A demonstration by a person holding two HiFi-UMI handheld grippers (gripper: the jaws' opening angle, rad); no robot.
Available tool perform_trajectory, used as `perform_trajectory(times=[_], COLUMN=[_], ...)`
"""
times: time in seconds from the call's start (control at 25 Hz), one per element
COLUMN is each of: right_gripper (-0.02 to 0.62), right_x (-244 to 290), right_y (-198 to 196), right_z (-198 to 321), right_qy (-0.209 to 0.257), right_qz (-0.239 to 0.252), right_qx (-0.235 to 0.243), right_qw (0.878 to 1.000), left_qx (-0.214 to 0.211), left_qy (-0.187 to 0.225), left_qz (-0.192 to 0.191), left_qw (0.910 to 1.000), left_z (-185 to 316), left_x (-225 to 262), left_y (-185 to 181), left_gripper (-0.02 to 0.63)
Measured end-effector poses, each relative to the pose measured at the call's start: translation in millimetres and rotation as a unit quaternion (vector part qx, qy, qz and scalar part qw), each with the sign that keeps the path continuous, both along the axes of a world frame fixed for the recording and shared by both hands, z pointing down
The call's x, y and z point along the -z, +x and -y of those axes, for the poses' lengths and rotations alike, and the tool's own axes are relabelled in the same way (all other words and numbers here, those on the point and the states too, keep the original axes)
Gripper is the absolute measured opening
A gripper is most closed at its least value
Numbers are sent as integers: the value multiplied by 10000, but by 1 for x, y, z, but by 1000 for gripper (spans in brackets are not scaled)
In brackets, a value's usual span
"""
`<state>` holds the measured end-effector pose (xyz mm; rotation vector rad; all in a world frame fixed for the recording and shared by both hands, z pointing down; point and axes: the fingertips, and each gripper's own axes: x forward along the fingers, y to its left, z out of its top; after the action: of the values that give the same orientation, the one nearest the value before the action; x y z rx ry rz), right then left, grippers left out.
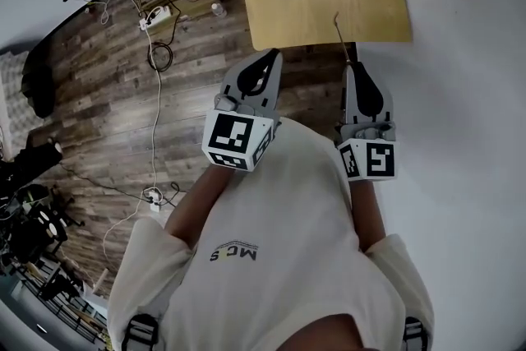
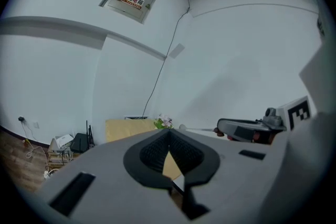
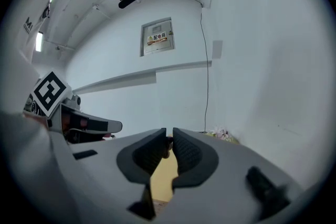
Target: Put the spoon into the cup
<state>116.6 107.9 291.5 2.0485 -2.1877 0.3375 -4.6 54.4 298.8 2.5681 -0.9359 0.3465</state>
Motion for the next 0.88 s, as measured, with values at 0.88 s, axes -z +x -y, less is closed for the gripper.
perform_trajectory(times=[0.88], right_gripper=[55], right_x=[-32], right_y=[34], right_z=[172], right_qy=[-321], right_qz=[-105], right_qx=[993], right_qw=[9945], left_qx=[770], left_qy=[-320], left_qz=[238], left_qw=[9962], left_z=[141], left_x=[-29], left_y=[26], left_gripper=[11])
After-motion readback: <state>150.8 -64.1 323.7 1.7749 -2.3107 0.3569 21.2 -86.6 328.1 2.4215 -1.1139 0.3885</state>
